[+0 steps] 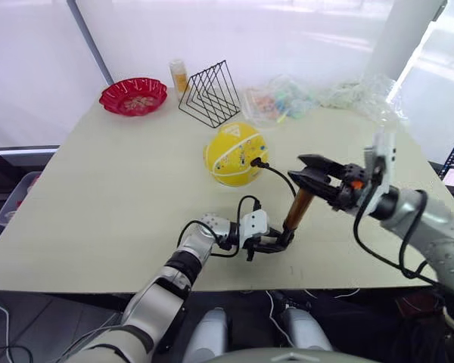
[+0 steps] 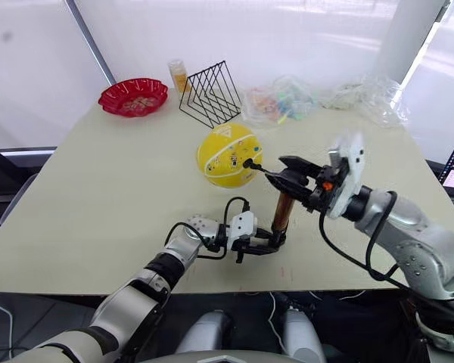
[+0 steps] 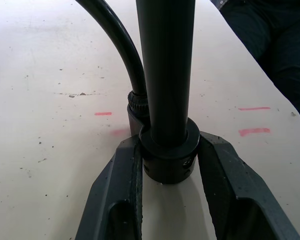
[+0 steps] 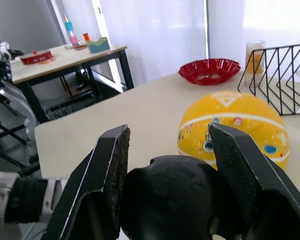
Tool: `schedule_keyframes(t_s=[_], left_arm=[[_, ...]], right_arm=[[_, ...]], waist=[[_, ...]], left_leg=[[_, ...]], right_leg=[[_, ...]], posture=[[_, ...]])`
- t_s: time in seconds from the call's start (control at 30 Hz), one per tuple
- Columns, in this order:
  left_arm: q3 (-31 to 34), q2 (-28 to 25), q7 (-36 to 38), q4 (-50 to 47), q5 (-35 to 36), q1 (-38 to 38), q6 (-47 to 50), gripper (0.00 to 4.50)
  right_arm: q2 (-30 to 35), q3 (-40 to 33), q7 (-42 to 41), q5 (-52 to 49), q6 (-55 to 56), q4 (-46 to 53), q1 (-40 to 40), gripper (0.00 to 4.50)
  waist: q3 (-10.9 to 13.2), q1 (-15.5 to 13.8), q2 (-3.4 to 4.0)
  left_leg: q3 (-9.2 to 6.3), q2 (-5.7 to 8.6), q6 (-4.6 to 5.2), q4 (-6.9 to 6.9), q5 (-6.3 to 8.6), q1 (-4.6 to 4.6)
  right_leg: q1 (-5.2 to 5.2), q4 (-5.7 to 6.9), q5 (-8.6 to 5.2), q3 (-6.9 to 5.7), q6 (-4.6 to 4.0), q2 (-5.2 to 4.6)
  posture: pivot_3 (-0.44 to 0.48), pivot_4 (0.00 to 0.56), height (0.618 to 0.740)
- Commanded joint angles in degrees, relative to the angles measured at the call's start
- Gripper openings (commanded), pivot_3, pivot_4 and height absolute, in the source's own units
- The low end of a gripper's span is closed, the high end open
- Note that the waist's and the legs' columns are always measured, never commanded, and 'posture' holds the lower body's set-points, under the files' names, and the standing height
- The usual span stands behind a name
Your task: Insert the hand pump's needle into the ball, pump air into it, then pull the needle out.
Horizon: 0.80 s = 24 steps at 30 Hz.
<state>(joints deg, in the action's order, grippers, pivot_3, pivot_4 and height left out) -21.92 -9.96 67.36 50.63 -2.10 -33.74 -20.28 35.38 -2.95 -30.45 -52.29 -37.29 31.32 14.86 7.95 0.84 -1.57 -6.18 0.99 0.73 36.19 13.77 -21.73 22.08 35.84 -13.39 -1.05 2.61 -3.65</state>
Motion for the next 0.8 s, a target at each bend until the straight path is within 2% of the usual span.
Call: schedule_keyframes(t_s=[0.03, 0.23, 0.3, 0.4, 0.53, 0.63, 0.7, 0.8], left_arm=[[-4.2, -3.8, 1.4, 6.8, -6.3, 4.9, 4.9, 1.11], [-4.2, -3.8, 1.4, 6.8, -6.2, 4.9, 4.9, 1.11], [-4.0, -3.6, 1.2, 6.8, -6.1, 4.8, 4.5, 1.11], [-3.8, -3.4, 1.1, 7.1, -5.9, 4.6, 3.7, 1.11], [-3.8, -3.3, 0.7, 8.1, -6.1, 4.3, 2.1, 1.11], [-3.7, -2.7, -1.0, 9.8, -6.5, 3.6, -1.3, 1.11], [-3.7, -2.6, -1.2, 10.5, -6.5, 3.4, -2.1, 1.11], [-3.6, -2.0, -2.3, 12.5, -6.7, 2.0, -4.0, 1.11]], right_arm=[[-1.5, 5.7, -1.4, 8.4, 3.1, -3.0, -4.4, 2.02], [-3.9, 5.6, -2.5, 10.5, 4.6, -4.2, -5.3, 2.02], [-7.0, 5.0, -4.1, 12.5, 10.3, -6.5, -6.6, 2.02], [-6.9, 4.1, -7.1, 14.9, 14.1, -6.3, -5.8, 2.02], [-5.0, 2.3, -9.1, 15.8, 14.8, -4.4, -2.9, 2.02], [-1.4, -1.9, -8.8, 11.6, 11.9, 0.0, 2.4, 2.02], [-0.5, -2.4, -8.4, 10.5, 11.2, 0.6, 3.1, 2.02], [3.8, -7.8, -6.4, 3.7, 6.3, 3.2, 8.7, 2.02]], waist=[[-0.1, 0.0, -0.15], [-0.2, 0.0, -0.02], [-0.2, -0.1, -0.06], [-0.1, 0.0, 0.13], [0.1, 0.0, 0.29], [0.6, 0.0, 0.68], [0.6, -0.2, 0.64], [0.7, -0.2, 0.62]], left_leg=[[-0.04, -0.07, -0.01, -0.01, 0.0, 0.0], [0.0, -0.09, -0.01, -0.01, 0.01, 0.0], [-0.01, -0.1, -0.01, -0.03, 0.01, 0.0], [0.02, -0.08, -0.01, -0.04, 0.01, -0.01], [0.09, -0.07, -0.01, -0.02, 0.0, -0.01], [0.11, -0.06, -0.01, 0.01, 0.0, -0.05], [0.13, 0.01, -0.01, 0.02, -0.01, -0.09], [0.04, 0.05, -0.01, 0.03, -0.01, -0.14]], right_leg=[[0.0, 0.0, 0.0, -0.03, -0.01, 0.05], [0.01, 0.0, 0.0, -0.01, -0.01, 0.08], [0.01, 0.0, -0.01, -0.02, -0.01, 0.08], [0.02, 0.0, 0.0, 0.0, 0.0, 0.08], [0.03, 0.0, 0.01, 0.06, 0.01, 0.08], [0.07, 0.0, 0.03, 0.06, 0.05, 0.07], [0.12, 0.01, 0.12, 0.08, 0.19, 0.04], [0.12, 0.01, 0.16, 0.0, 0.25, 0.02]], posture=[[0.0, 0.15, 0.737], [0.0, 0.15, 0.737], [0.0, 0.15, 0.737], [0.0, 0.15, 0.737], [0.0, 0.15, 0.737], [0.0, 0.15, 0.737], [0.0, 0.15, 0.737], [0.0, 0.15, 0.737]])
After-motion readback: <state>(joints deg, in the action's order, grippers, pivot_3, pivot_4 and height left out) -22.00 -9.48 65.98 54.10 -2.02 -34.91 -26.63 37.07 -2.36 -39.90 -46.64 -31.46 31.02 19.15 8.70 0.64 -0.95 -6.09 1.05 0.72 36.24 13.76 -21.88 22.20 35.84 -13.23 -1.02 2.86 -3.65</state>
